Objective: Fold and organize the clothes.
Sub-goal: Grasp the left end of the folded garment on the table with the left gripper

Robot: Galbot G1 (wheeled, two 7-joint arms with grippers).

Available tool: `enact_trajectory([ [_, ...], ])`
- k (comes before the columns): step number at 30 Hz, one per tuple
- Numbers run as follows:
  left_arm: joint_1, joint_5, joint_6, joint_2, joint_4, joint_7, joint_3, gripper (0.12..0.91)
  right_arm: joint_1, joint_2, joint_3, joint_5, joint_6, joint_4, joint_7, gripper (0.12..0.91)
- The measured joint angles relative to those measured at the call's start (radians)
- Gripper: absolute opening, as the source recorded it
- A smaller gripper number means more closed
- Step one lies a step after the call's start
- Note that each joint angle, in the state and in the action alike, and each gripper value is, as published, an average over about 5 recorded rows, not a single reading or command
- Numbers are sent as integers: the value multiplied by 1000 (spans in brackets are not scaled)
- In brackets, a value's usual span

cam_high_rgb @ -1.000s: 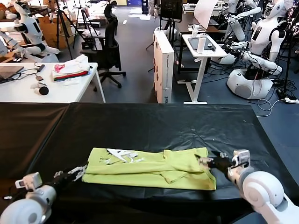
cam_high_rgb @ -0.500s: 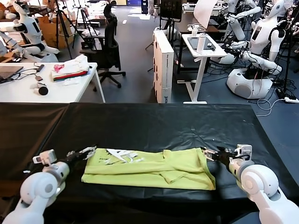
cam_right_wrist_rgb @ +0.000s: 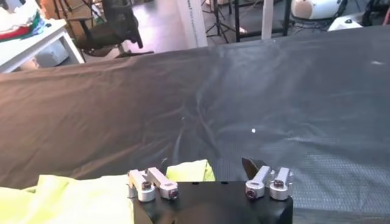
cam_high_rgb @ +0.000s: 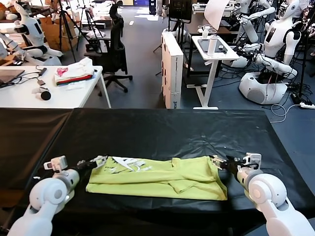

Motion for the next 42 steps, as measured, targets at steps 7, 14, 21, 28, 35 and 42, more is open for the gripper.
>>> enact_trajectory([
  [7,2,2,-1,-2,13,2,1,861,3,6,-9,-1,0,-13,-2,726],
  [14,-6,4,-8,-2,31,4,0,792,7,12,-18,-6,1,-19,-3,625],
  [21,-4,4,-9,-1,36,4,0,529,12,13,-21,-9,1,-28,-6,326],
  [28,-1,2,-1,0,31,5,1,194,9,11,-16,-9,0,-24,-8,152],
  [35,-2,1,-13,-1,29,6,-7,149,7,8,5,-6,0,-18,-8,150],
  [42,-5,-8,-26,4,37,8,-29,150,4,20,18,-13,55,-36,-5,150],
])
